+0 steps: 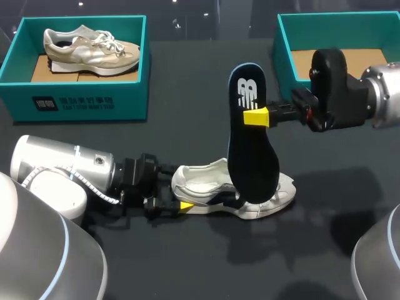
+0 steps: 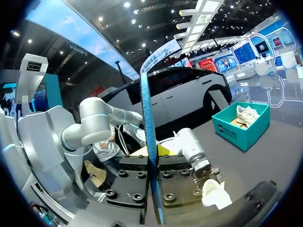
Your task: Take the shoe out of the shoebox, open the shoe tongue, remove and reinsert the insole, then place the shoe into the shoebox
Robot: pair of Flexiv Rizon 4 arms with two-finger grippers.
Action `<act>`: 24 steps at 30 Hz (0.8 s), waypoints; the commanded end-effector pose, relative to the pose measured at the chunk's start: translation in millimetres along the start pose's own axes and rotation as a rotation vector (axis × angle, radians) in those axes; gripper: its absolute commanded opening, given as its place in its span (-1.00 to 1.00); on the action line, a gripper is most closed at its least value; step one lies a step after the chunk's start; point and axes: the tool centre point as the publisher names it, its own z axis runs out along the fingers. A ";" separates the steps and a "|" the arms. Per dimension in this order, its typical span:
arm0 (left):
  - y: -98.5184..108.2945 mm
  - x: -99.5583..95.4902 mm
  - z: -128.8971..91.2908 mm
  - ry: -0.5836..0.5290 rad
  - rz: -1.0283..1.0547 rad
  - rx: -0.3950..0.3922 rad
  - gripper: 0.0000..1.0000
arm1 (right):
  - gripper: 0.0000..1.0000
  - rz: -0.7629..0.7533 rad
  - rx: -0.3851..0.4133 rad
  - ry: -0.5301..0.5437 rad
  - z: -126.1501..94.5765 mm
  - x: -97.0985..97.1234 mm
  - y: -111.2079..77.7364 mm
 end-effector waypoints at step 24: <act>4.3 -0.9 0.7 0.000 0.001 -0.002 -1.00 | -1.00 0.008 -0.049 -0.108 -24.4 39.7 -21.8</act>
